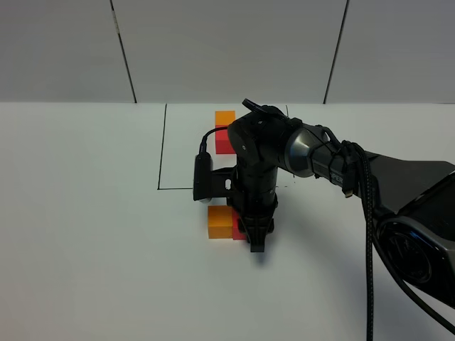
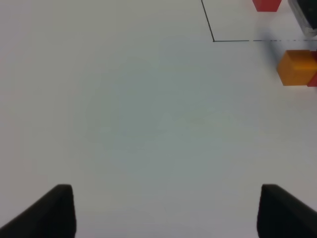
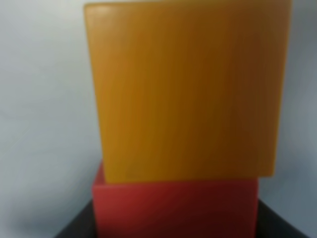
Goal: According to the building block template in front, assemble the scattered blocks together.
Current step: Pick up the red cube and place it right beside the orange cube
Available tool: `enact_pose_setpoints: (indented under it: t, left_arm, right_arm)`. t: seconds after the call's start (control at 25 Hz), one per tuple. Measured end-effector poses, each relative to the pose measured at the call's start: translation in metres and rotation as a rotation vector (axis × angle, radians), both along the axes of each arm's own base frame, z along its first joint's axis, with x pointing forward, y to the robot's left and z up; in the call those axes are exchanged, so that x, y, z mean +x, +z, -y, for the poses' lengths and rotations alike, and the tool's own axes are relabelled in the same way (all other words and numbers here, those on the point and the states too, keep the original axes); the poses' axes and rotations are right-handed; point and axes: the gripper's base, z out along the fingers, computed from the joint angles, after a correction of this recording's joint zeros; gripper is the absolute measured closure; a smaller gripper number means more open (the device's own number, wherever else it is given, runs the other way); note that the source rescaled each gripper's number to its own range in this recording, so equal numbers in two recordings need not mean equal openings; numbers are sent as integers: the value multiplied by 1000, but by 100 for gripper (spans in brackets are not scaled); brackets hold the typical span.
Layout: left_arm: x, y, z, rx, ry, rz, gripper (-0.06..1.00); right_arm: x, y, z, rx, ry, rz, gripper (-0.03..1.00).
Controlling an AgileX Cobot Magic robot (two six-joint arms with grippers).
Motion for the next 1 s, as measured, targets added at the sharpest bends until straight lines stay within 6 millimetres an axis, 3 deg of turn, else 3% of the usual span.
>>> enact_pose_setpoints:
  t: [0.4, 0.52, 0.64, 0.72, 0.8, 1.0]
  left_arm:
    - [0, 0, 0, 0, 0, 0, 7]
    - [0, 0, 0, 0, 0, 0, 7]
    - [0, 0, 0, 0, 0, 0, 7]
    - [0, 0, 0, 0, 0, 0, 7]
    - [0, 0, 0, 0, 0, 0, 7]
    - [0, 0, 0, 0, 0, 0, 7]
  right_arm:
    - [-1, 0, -1, 6, 19, -9, 77]
    - [0, 0, -1, 12, 18, -5, 55]
    - [0, 3, -2, 21, 17, 4, 19]
    - [0, 9, -2, 32, 16, 13, 3]
    - [-1, 17, -3, 50, 11, 21, -3]
    - [-5, 53, -1, 93, -55, 52, -3]
